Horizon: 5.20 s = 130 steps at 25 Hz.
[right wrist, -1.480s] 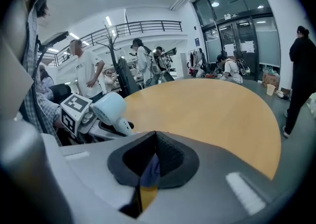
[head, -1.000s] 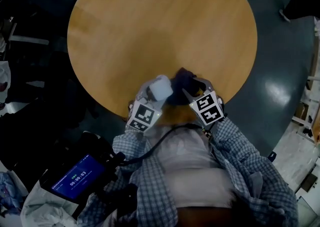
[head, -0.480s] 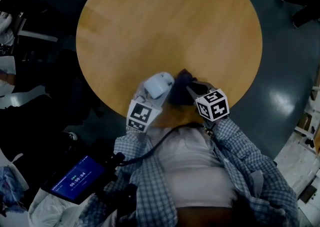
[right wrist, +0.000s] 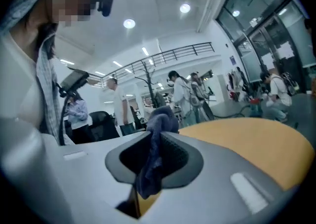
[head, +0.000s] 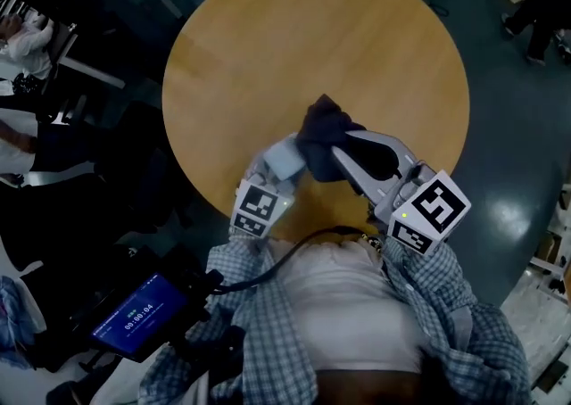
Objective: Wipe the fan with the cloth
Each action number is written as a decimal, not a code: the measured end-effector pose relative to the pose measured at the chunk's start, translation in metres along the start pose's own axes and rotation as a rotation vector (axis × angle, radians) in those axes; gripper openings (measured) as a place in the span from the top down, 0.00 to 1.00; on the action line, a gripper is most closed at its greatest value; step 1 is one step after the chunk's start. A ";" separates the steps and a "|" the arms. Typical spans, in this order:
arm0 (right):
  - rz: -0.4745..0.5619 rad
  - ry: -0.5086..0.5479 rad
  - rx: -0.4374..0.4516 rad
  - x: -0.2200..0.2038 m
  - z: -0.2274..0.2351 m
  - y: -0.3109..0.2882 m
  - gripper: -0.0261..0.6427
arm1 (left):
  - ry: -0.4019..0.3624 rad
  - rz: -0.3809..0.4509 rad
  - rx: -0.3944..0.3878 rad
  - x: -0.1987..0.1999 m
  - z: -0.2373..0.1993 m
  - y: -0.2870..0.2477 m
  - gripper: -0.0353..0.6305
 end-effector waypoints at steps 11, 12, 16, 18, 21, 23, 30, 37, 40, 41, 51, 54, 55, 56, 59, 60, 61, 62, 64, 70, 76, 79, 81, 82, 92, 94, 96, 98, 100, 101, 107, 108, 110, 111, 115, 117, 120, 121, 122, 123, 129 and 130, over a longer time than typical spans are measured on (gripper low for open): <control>-0.061 0.096 0.108 0.006 -0.021 -0.034 0.88 | -0.026 0.127 0.015 0.036 0.003 0.014 0.73; -0.071 0.071 0.080 -0.001 -0.010 -0.032 0.88 | -0.017 0.140 0.013 0.040 0.001 0.015 0.73; -0.164 0.063 -0.044 -0.037 0.031 -0.023 0.88 | 0.021 0.207 0.020 0.050 -0.001 0.018 0.73; -0.202 0.066 -0.103 -0.053 0.050 -0.019 0.88 | 0.029 0.234 0.020 0.056 -0.003 0.021 0.73; -0.228 0.049 -0.167 -0.067 0.071 -0.014 0.88 | 0.060 0.254 0.025 0.061 -0.007 0.023 0.73; -0.219 0.047 -0.161 -0.066 0.069 -0.016 0.88 | 0.072 0.255 0.031 0.061 -0.010 0.023 0.73; -0.048 0.162 0.119 -0.004 -0.031 -0.035 0.88 | 0.074 0.231 0.067 0.053 -0.021 0.021 0.73; -0.087 0.358 0.306 0.043 -0.095 -0.053 0.88 | -0.112 0.142 0.041 0.046 -0.010 0.014 0.73; -0.129 0.413 0.269 0.040 -0.079 -0.065 0.88 | -0.195 0.134 0.005 0.046 0.002 0.013 0.73; -0.129 0.384 0.254 0.039 -0.067 -0.067 0.88 | -0.217 0.134 -0.009 0.046 0.005 0.012 0.73; -0.518 0.383 0.261 -0.011 0.046 -0.098 0.88 | -0.396 0.174 -0.094 0.054 0.032 0.016 0.73; -0.576 0.336 0.234 -0.033 0.071 -0.103 0.88 | -0.416 0.161 -0.098 0.049 0.034 0.017 0.73; -0.579 0.325 0.211 -0.039 0.079 -0.104 0.88 | -0.404 0.159 -0.092 0.048 0.033 0.018 0.73; -0.573 0.317 0.186 -0.042 0.085 -0.103 0.88 | -0.384 0.159 -0.082 0.047 0.031 0.019 0.73; -0.507 0.285 0.125 -0.045 0.092 -0.092 0.88 | -0.307 0.171 -0.032 0.047 0.019 0.021 0.73; -0.471 0.272 0.114 -0.042 0.090 -0.085 0.88 | -0.284 0.176 -0.015 0.047 0.014 0.022 0.73; -0.426 0.255 0.111 -0.038 0.085 -0.079 0.88 | -0.267 0.180 0.001 0.048 0.009 0.023 0.73; -0.375 0.236 0.115 -0.033 0.076 -0.073 0.88 | -0.252 0.182 0.015 0.049 0.004 0.023 0.73; -0.275 0.209 0.136 -0.022 0.052 -0.060 0.88 | -0.223 0.182 0.038 0.049 -0.002 0.024 0.73; -0.019 0.207 0.322 0.018 -0.047 -0.029 0.88 | -0.123 0.194 0.090 0.052 -0.012 0.023 0.73; -0.073 0.162 0.190 -0.024 -0.039 -0.021 0.88 | -0.021 0.244 0.115 0.062 -0.020 0.027 0.73; -0.065 0.035 0.076 -0.050 -0.005 -0.013 0.88 | -0.004 0.263 0.115 0.066 -0.021 0.030 0.73; -0.071 -0.055 0.034 -0.068 0.013 -0.011 0.88 | 0.016 0.288 0.109 0.070 -0.022 0.032 0.73; -0.067 -0.102 0.022 -0.077 0.020 -0.011 0.88 | 0.027 0.302 0.101 0.073 -0.021 0.033 0.73; 0.106 -0.458 0.037 -0.105 0.084 -0.021 0.88 | 0.087 0.367 -0.063 0.101 -0.004 0.048 0.73; 0.107 -0.453 0.064 -0.097 0.093 -0.028 0.88 | 0.058 0.363 -0.110 0.102 0.004 0.047 0.73; 0.109 -0.416 0.093 -0.083 0.101 -0.035 0.88 | 0.021 0.342 -0.158 0.101 0.014 0.046 0.73; 0.089 -0.344 0.128 -0.066 0.104 -0.040 0.88 | -0.021 0.314 -0.193 0.096 0.022 0.043 0.73; 0.037 -0.245 0.172 -0.051 0.100 -0.043 0.88 | -0.060 0.296 -0.206 0.088 0.027 0.038 0.73; 0.003 -0.191 0.194 -0.045 0.096 -0.044 0.88 | -0.075 0.291 -0.204 0.083 0.028 0.036 0.73; -0.038 -0.075 0.217 -0.025 0.074 -0.031 0.88 | -0.089 0.202 -0.156 0.056 0.022 0.026 0.73; -0.027 -0.090 0.205 -0.025 0.073 -0.026 0.88 | -0.093 0.176 -0.147 0.050 0.020 0.025 0.73; -0.016 -0.122 0.171 -0.029 0.074 -0.014 0.88 | -0.108 0.114 -0.134 0.035 0.018 0.022 0.73; -0.019 -0.139 0.150 -0.034 0.075 -0.008 0.88 | -0.116 0.083 -0.132 0.027 0.017 0.020 0.73; -0.082 -0.207 0.064 -0.067 0.079 0.012 0.88 | -0.138 -0.021 -0.147 0.003 0.019 0.014 0.73; -0.113 -0.252 0.035 -0.086 0.078 0.019 0.88 | -0.149 -0.065 -0.166 -0.006 0.023 0.010 0.73; -0.153 -0.321 0.021 -0.112 0.071 0.025 0.88 | -0.154 -0.129 -0.187 -0.017 0.028 0.006 0.73; -0.164 -0.346 0.023 -0.120 0.068 0.026 0.88 | -0.154 -0.148 -0.190 -0.021 0.029 0.004 0.73; -0.173 -0.372 0.029 -0.127 0.065 0.026 0.88 | -0.155 -0.165 -0.192 -0.024 0.031 0.003 0.73; -0.180 -0.401 0.034 -0.135 0.063 0.026 0.88 | -0.154 -0.181 -0.195 -0.027 0.033 0.002 0.73; -0.250 -0.520 -0.043 -0.181 0.067 0.023 0.88 | -0.170 -0.268 -0.229 -0.036 0.044 -0.003 0.73; -0.262 -0.529 -0.076 -0.187 0.069 0.025 0.88 | -0.176 -0.280 -0.236 -0.037 0.047 -0.004 0.73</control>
Point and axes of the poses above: the fingertips, and each gripper's own axes: y backward along the fingers, z to its right, x out of its top, the point moved 5 cm from there along y, backward along the fingers, and after that the axes turned 11 degrees about x, right-handed, at the moved point
